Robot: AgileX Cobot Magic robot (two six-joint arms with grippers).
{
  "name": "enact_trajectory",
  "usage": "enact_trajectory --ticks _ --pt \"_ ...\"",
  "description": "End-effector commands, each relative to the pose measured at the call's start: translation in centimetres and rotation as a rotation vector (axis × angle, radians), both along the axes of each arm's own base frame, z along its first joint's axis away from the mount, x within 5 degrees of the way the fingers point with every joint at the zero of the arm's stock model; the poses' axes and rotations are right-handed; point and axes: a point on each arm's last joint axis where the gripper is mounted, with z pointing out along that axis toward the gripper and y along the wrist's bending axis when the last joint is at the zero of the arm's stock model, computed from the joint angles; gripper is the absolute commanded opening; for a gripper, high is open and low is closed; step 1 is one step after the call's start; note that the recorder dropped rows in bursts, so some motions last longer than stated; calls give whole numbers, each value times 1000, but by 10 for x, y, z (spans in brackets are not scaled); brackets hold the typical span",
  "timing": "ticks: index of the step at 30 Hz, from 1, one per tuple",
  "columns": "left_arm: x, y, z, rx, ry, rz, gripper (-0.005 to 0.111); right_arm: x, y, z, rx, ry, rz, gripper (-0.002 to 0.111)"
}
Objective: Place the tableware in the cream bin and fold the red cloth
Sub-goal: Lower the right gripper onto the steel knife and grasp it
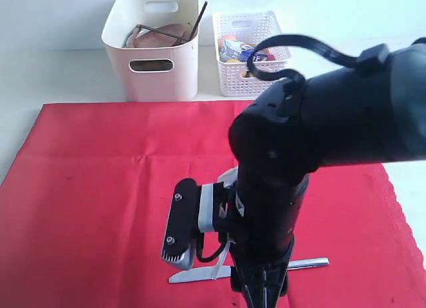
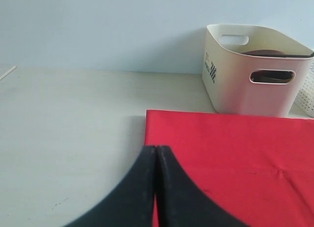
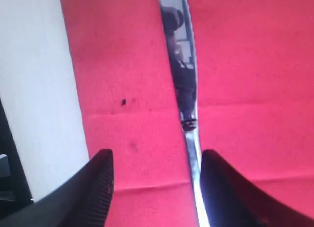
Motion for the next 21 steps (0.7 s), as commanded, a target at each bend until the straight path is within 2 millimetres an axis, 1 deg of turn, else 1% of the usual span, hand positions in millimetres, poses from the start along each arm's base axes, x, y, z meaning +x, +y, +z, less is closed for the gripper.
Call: enact_trajectory --ticks 1,4,10,11,12,13,17,18,19,21 --pt "0 0 1 -10 -12 3 2 4 1 -20 -58 -24 39 52" --pt "0 0 1 -10 -12 3 2 8 0 -33 -110 -41 41 51" --pt "0 0 1 -10 -12 3 2 9 3 -54 -134 -29 38 51" --pt "0 0 1 -10 -12 3 2 9 3 -55 -137 -28 38 48" --pt "0 0 1 -10 -12 3 2 9 3 -57 -141 -26 38 45" --pt "0 0 1 -10 -12 3 2 9 3 -58 -143 -24 39 39" --pt "0 0 1 -10 -12 3 2 9 3 -57 -147 -23 37 10" --pt "0 0 1 -10 -12 3 2 9 3 -57 -147 -23 37 4" --pt "0 0 1 -10 -12 3 2 9 3 -57 -147 -23 37 0" --pt "0 0 1 -10 -12 3 2 9 3 -57 -148 -22 37 0"
